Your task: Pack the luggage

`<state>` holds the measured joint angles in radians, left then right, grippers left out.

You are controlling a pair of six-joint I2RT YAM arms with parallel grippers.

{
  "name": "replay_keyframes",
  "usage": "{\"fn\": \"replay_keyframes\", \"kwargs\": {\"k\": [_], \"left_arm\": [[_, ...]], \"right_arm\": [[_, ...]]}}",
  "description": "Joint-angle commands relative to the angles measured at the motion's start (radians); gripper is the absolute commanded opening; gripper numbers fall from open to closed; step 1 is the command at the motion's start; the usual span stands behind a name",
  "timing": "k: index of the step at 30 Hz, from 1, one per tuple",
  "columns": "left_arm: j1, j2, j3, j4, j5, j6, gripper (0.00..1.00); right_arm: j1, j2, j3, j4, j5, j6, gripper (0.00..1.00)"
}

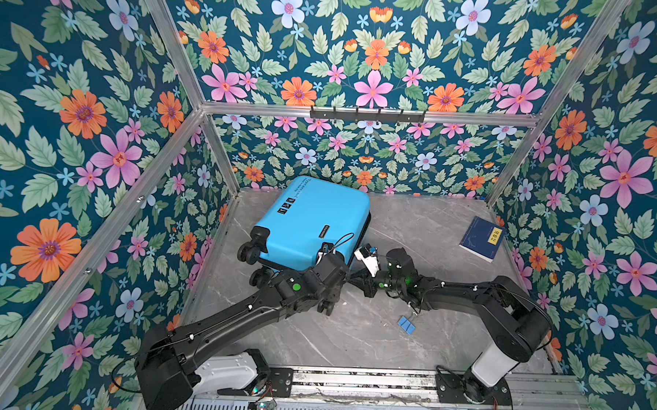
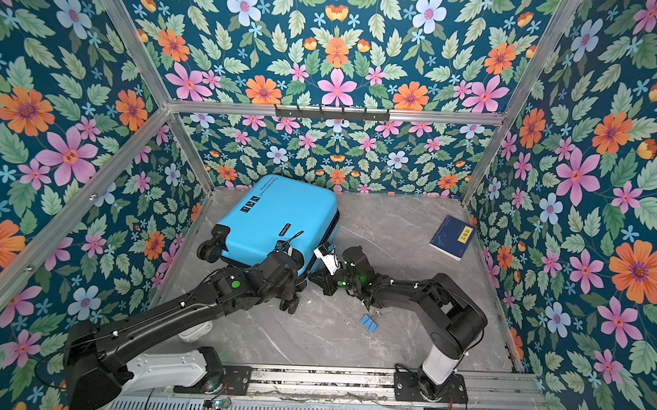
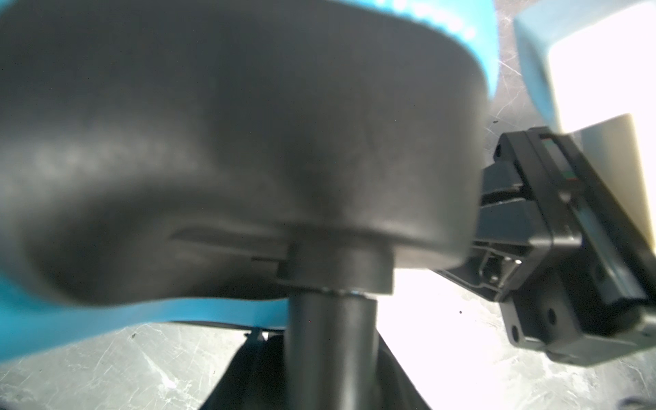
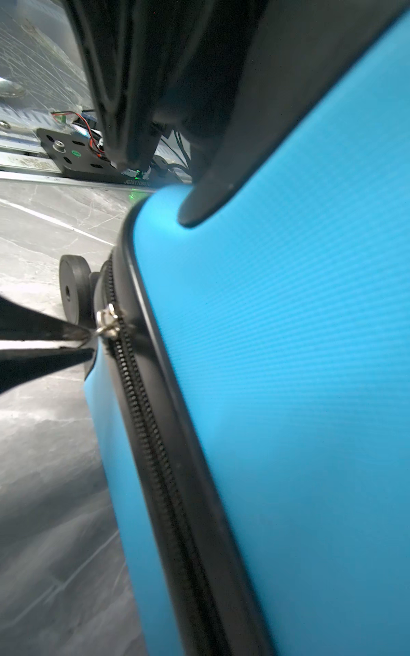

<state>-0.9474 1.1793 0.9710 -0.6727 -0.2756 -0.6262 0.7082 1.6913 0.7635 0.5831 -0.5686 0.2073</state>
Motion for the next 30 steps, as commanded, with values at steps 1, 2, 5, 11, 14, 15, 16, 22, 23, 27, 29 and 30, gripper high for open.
{"fn": "replay_keyframes", "kwargs": {"k": [1, 2, 5, 11, 14, 15, 16, 22, 23, 27, 29, 30], "left_arm": [[-0.002, -0.006, 0.020, 0.108, -0.026, -0.005, 0.00], [-0.002, -0.006, 0.020, 0.108, -0.026, -0.004, 0.00], [-0.002, -0.006, 0.020, 0.108, -0.025, -0.006, 0.00], [-0.002, -0.004, 0.020, 0.108, -0.024, -0.006, 0.00], [-0.002, -0.001, 0.020, 0.109, -0.022, -0.006, 0.00], [-0.002, 0.000, 0.020, 0.110, -0.022, -0.006, 0.00], [-0.002, 0.002, 0.020, 0.110, -0.022, -0.006, 0.00], [-0.002, 0.003, 0.021, 0.111, -0.020, -0.007, 0.00], [-0.002, 0.003, 0.021, 0.111, -0.020, -0.007, 0.00], [-0.002, 0.008, 0.025, 0.111, -0.018, -0.007, 0.00], [-0.002, 0.011, 0.025, 0.111, -0.017, -0.007, 0.00], [-0.002, 0.013, 0.026, 0.111, -0.017, -0.008, 0.00]], "right_arm": [[0.002, -0.008, 0.005, 0.040, 0.004, 0.017, 0.07], [0.001, -0.009, 0.005, 0.040, 0.004, 0.019, 0.09], [0.002, -0.010, 0.000, 0.045, 0.007, 0.027, 0.14], [0.001, -0.003, -0.001, 0.065, 0.006, 0.036, 0.18], [0.002, 0.005, 0.005, 0.075, -0.003, 0.045, 0.20], [0.002, 0.008, 0.006, 0.078, -0.004, 0.048, 0.21], [0.001, 0.011, 0.008, 0.081, -0.005, 0.050, 0.22], [0.001, 0.027, 0.017, 0.083, 0.003, 0.054, 0.29], [0.001, 0.030, 0.019, 0.086, 0.003, 0.055, 0.30], [0.000, 0.044, 0.025, 0.105, -0.001, 0.061, 0.30], [0.002, 0.053, 0.031, 0.108, -0.009, 0.061, 0.30], [0.001, 0.060, 0.034, 0.113, -0.014, 0.061, 0.30]]}}
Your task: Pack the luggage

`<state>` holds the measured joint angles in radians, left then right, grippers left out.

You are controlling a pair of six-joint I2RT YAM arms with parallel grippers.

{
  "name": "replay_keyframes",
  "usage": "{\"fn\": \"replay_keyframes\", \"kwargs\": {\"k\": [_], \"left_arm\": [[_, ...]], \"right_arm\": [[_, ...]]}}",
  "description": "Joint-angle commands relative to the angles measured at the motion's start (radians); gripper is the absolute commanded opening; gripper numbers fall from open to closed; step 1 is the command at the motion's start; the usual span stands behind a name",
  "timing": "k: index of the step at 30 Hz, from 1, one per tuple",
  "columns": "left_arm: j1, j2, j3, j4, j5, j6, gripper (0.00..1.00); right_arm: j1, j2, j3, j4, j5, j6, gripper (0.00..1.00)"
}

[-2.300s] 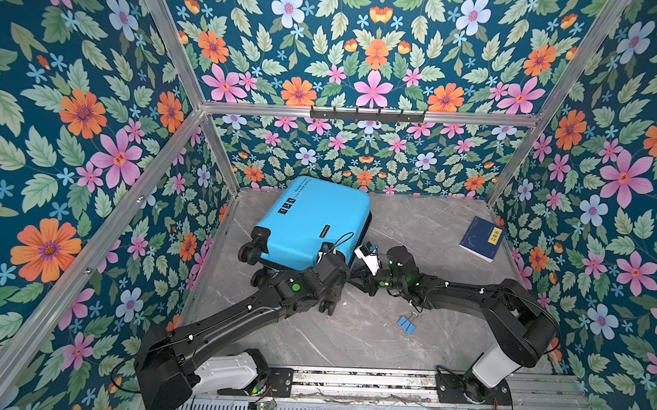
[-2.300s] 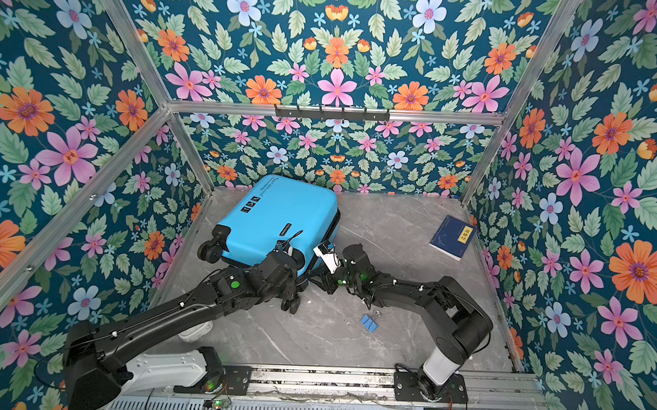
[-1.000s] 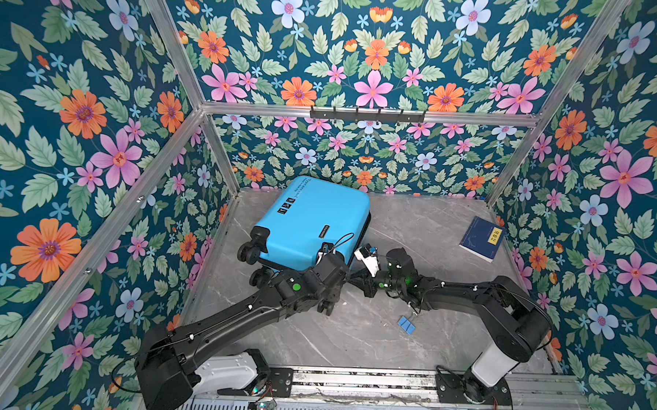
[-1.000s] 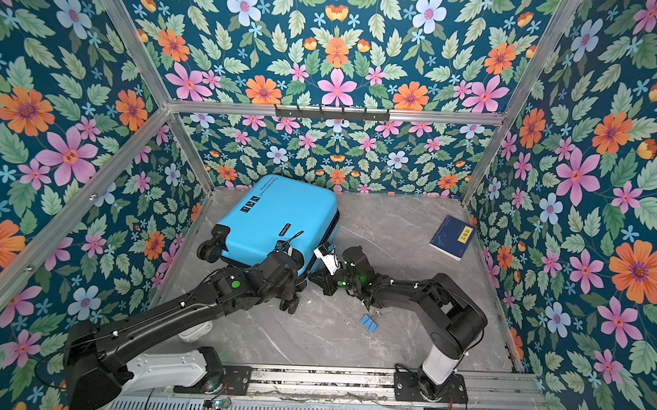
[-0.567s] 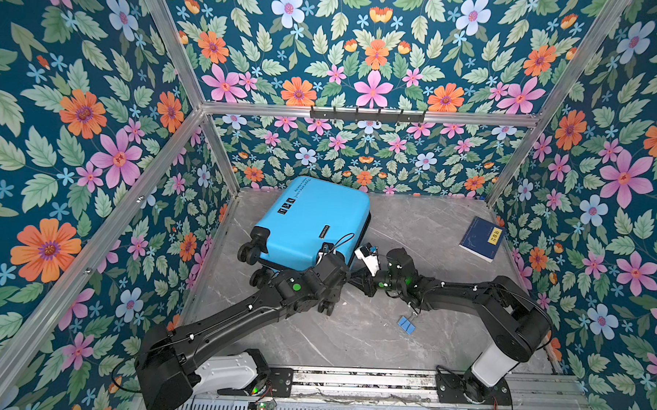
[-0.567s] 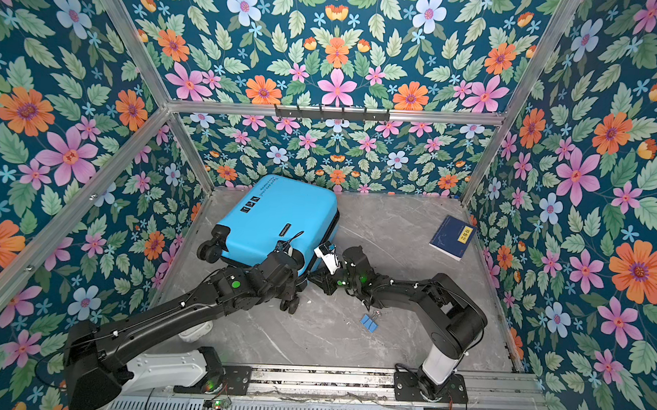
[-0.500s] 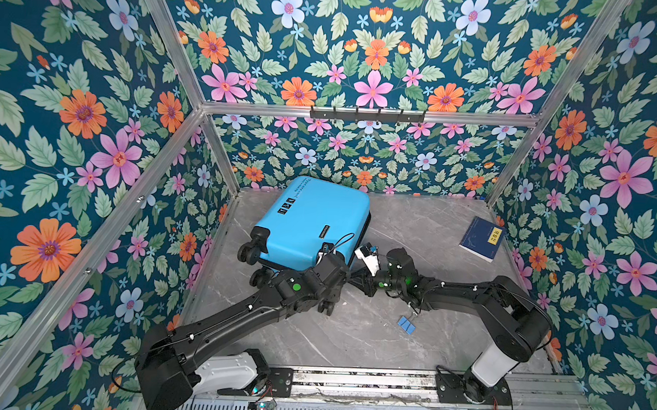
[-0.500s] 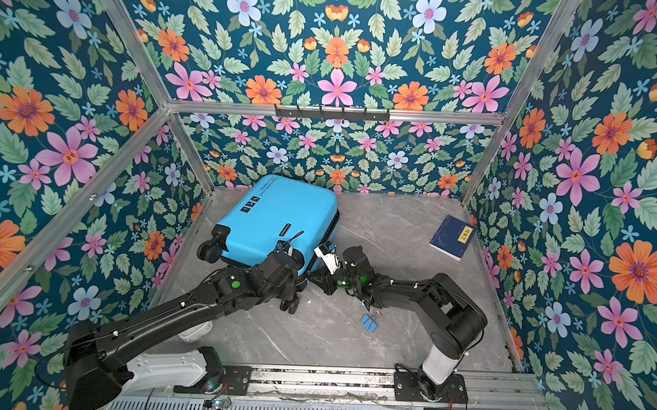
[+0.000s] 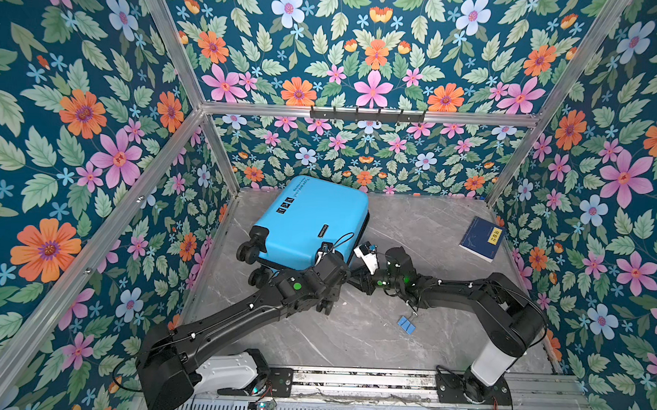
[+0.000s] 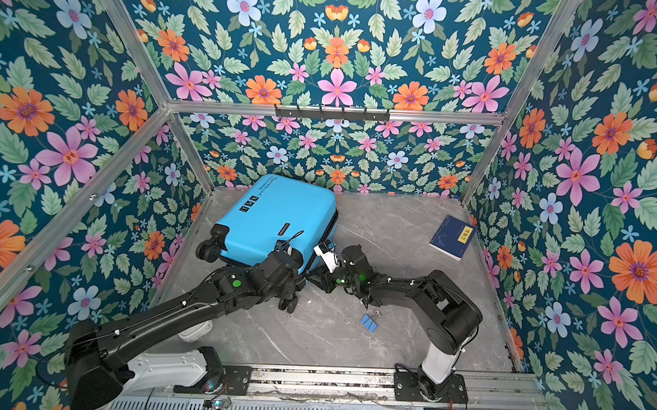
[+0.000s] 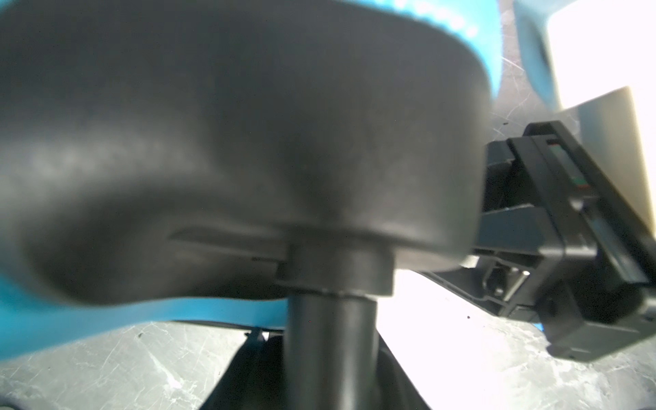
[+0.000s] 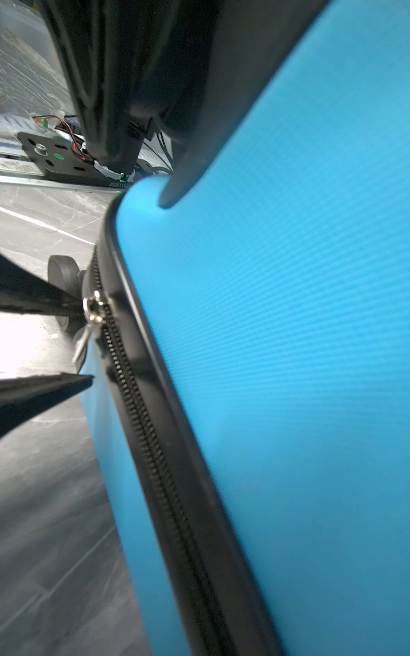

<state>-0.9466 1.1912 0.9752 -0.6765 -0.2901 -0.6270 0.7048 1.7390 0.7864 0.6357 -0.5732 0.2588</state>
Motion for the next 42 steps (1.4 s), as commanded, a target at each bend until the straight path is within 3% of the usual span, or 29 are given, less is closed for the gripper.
{"fn": "replay_keyframes", "kwargs": {"k": [1, 7, 16, 25, 32, 40, 42], "left_arm": [[-0.003, 0.001, 0.022, 0.115, -0.002, -0.005, 0.00], [-0.003, 0.001, 0.018, 0.112, -0.007, -0.012, 0.00], [-0.003, 0.009, 0.030, 0.102, -0.011, -0.017, 0.00], [-0.003, 0.032, 0.048, 0.095, -0.010, -0.020, 0.00], [-0.003, 0.039, 0.054, 0.094, -0.009, -0.019, 0.00], [-0.003, 0.047, 0.057, 0.092, -0.007, -0.020, 0.00], [-0.003, 0.047, 0.056, 0.092, -0.007, -0.019, 0.00]], "right_arm": [[0.004, 0.017, 0.013, 0.067, -0.015, 0.010, 0.30], [0.004, 0.033, 0.004, 0.121, -0.034, 0.004, 0.29], [-0.008, 0.038, -0.031, 0.184, -0.070, 0.014, 0.17], [-0.013, 0.048, -0.050, 0.234, -0.087, 0.041, 0.12], [-0.029, 0.068, -0.058, 0.292, -0.086, 0.092, 0.23], [-0.031, 0.095, -0.049, 0.333, -0.121, 0.120, 0.25], [-0.033, 0.102, -0.053, 0.349, -0.126, 0.128, 0.33]]}}
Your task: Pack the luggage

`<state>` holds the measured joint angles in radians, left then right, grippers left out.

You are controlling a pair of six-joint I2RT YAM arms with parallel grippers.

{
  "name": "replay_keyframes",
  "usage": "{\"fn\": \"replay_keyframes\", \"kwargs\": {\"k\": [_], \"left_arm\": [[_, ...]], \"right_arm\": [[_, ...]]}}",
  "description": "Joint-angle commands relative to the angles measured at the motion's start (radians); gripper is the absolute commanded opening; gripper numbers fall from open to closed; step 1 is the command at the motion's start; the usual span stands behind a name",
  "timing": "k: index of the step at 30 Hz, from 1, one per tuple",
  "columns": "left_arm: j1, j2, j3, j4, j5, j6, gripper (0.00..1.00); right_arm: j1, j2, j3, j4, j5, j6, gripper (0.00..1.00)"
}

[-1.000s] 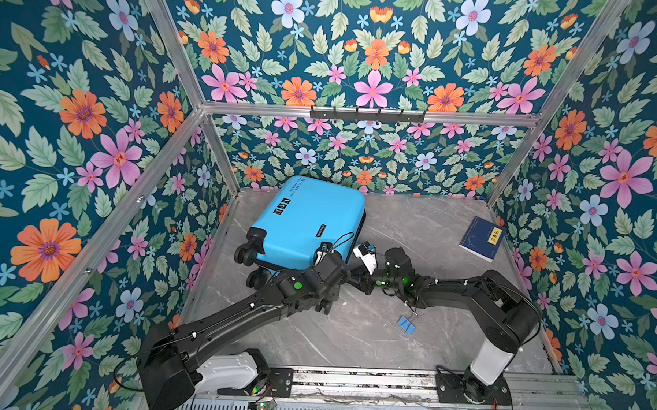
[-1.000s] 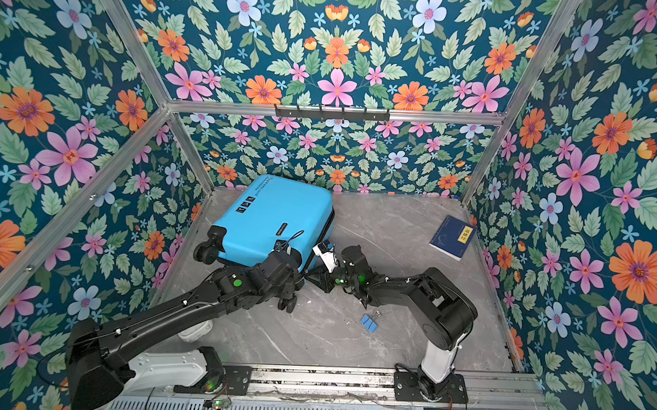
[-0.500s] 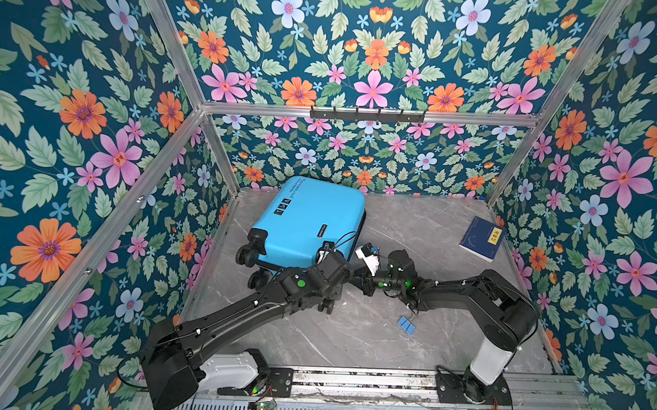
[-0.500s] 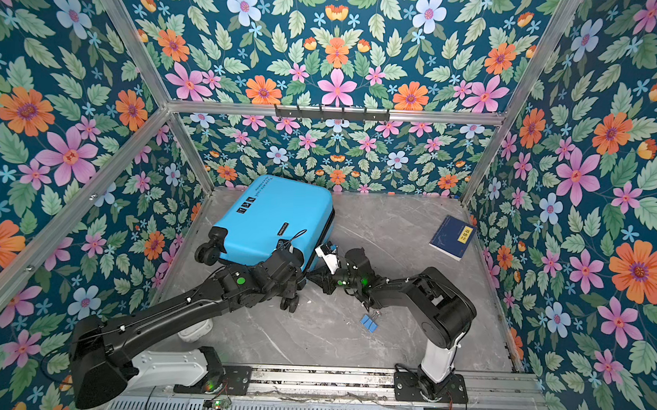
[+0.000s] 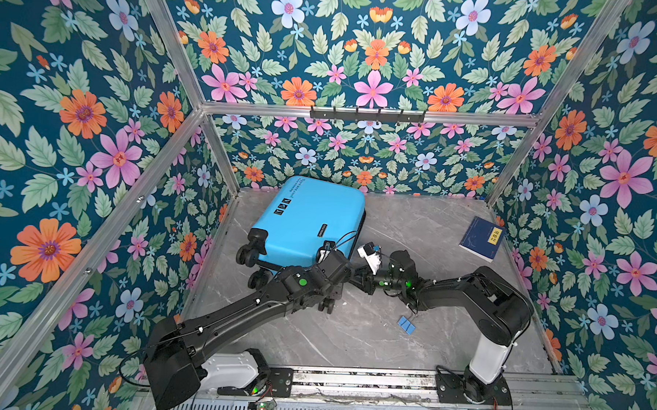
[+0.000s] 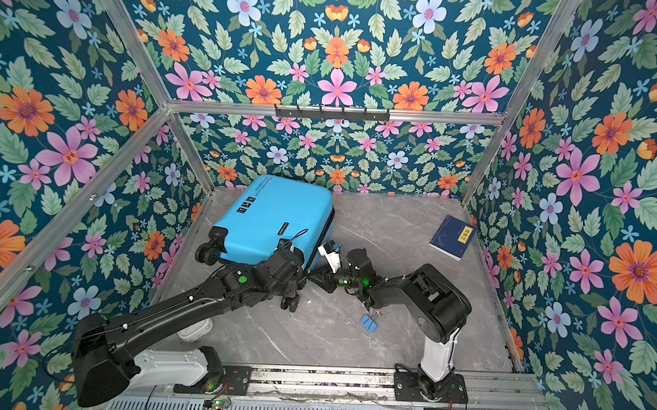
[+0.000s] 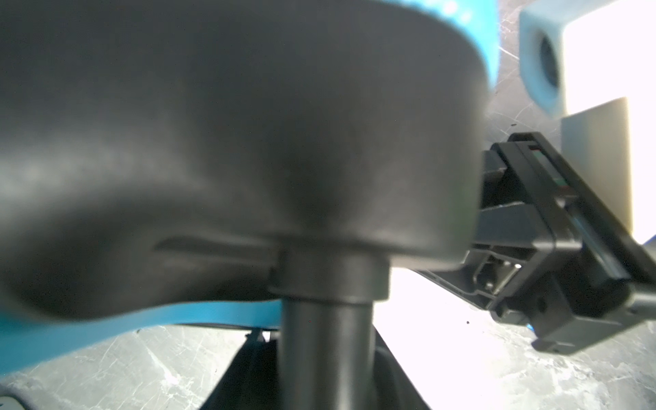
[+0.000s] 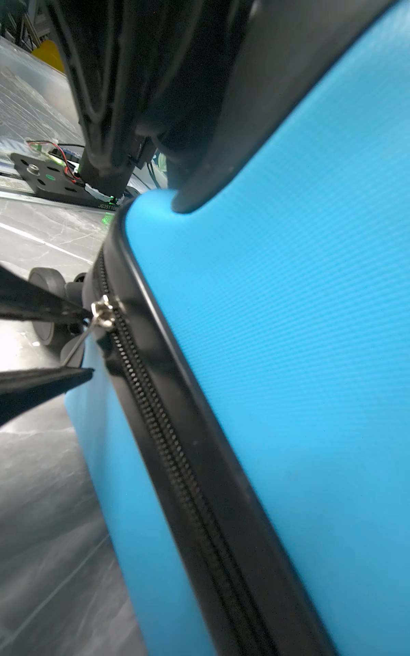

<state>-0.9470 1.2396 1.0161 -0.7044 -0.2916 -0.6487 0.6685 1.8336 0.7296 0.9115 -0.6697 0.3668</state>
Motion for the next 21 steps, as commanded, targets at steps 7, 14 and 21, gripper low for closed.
{"fn": "replay_keyframes", "kwargs": {"k": [7, 14, 21], "left_arm": [[-0.003, 0.001, 0.015, 0.116, -0.011, -0.001, 0.00], [-0.003, 0.001, 0.021, 0.108, -0.016, -0.004, 0.00], [-0.003, 0.012, 0.028, 0.106, -0.014, -0.009, 0.00]], "right_arm": [[-0.018, 0.033, -0.021, 0.180, -0.064, 0.069, 0.38], [-0.029, 0.081, -0.012, 0.266, -0.112, 0.124, 0.34], [-0.030, 0.073, -0.025, 0.273, -0.108, 0.121, 0.26]]}}
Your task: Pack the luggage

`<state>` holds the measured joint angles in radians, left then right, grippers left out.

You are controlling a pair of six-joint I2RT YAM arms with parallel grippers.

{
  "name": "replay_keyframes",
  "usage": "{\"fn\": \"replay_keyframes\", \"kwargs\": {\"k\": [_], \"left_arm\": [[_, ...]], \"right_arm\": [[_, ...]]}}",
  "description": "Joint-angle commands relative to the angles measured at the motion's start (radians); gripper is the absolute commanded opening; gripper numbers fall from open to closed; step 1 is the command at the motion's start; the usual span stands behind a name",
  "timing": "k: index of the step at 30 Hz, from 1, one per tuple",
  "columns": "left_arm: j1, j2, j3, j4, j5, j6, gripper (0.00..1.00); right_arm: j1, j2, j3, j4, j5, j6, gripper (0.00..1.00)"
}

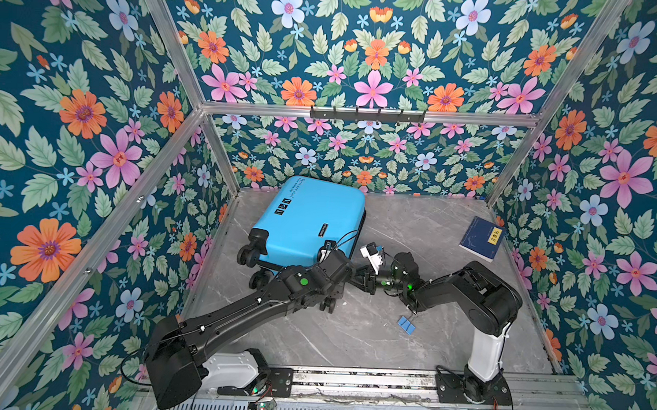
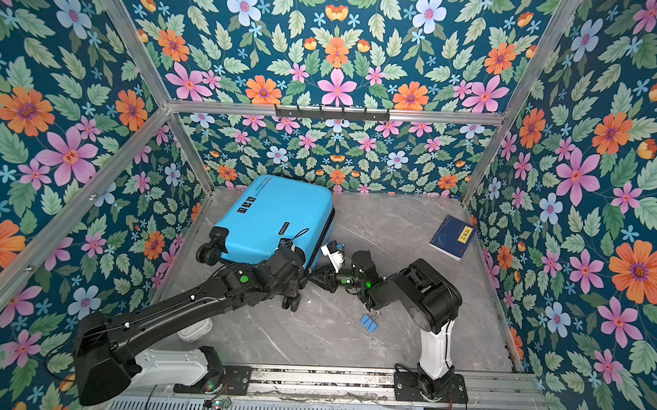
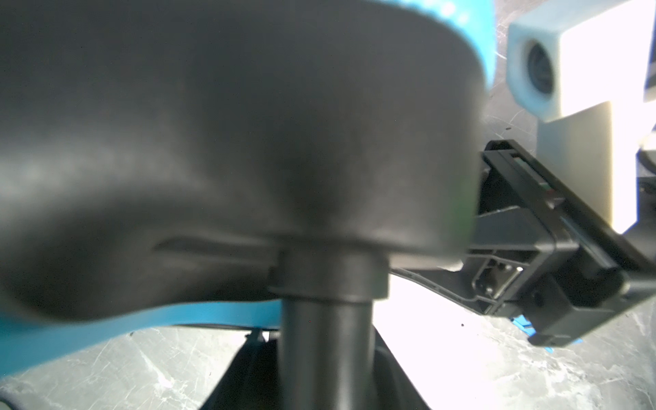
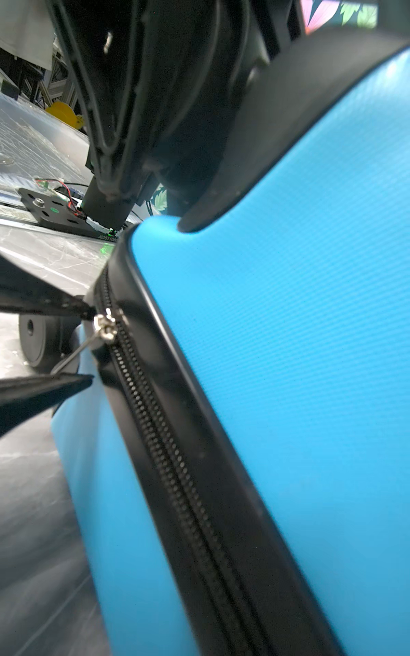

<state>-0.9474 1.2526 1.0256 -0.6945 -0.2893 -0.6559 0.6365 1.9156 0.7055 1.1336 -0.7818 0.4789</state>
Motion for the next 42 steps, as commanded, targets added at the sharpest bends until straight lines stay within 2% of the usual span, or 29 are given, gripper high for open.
{"fn": "replay_keyframes", "kwargs": {"k": [1, 18, 24, 31, 39, 42], "left_arm": [[-0.003, -0.001, 0.019, 0.096, -0.017, 0.000, 0.00], [-0.002, -0.001, 0.019, 0.093, -0.013, -0.005, 0.00], [-0.002, -0.005, 0.019, 0.095, -0.014, -0.004, 0.00], [-0.002, -0.007, 0.018, 0.100, -0.005, 0.006, 0.00], [-0.003, -0.022, -0.002, 0.110, 0.006, 0.013, 0.00], [-0.003, -0.024, -0.007, 0.114, 0.011, 0.017, 0.00]], "right_arm": [[0.002, -0.010, -0.001, 0.049, 0.004, 0.007, 0.25], [-0.004, -0.016, 0.006, 0.045, 0.013, 0.039, 0.08], [-0.004, -0.034, 0.030, -0.025, -0.005, 0.055, 0.00], [-0.005, -0.050, 0.093, -0.228, -0.002, 0.076, 0.00], [-0.030, -0.043, 0.112, -0.305, 0.059, 0.191, 0.00], [-0.034, -0.056, 0.126, -0.351, 0.073, 0.191, 0.00]]}}
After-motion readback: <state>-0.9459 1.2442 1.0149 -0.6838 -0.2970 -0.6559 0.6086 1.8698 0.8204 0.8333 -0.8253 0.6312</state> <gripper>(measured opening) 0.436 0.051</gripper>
